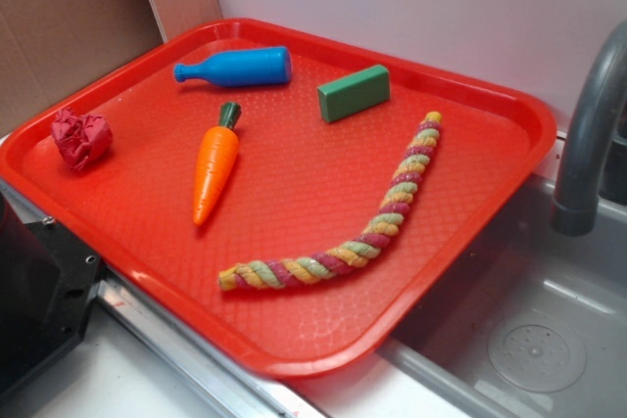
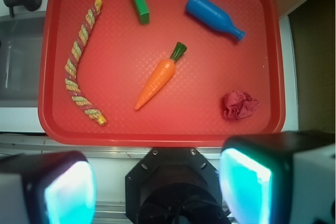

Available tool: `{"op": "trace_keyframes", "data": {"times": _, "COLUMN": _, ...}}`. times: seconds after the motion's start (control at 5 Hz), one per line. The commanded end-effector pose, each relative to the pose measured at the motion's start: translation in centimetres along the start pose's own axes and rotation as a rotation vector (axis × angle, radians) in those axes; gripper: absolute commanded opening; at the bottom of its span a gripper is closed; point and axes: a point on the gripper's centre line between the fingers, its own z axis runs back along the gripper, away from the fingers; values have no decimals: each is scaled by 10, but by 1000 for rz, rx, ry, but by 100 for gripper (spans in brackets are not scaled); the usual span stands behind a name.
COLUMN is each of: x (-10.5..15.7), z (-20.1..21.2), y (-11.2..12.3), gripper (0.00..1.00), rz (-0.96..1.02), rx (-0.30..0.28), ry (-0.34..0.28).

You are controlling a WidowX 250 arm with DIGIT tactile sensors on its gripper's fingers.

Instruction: Grab the blue bottle.

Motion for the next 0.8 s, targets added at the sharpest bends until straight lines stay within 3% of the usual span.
{"op": "trace_keyframes", "data": {"times": 0.0, "x": 0, "z": 0, "y": 0, "gripper": 100, "rz": 0, "rx": 0, "ry": 0}}
{"op": "trace_keyframes", "data": {"times": 0.4, "x": 98, "z": -13, "y": 11, "gripper": 100, "rz": 65, "rx": -52, "ry": 25}}
{"op": "trace_keyframes", "data": {"times": 0.6, "x": 148, "z": -21, "y": 15, "gripper": 100, "rz": 9, "rx": -17, "ry": 36}}
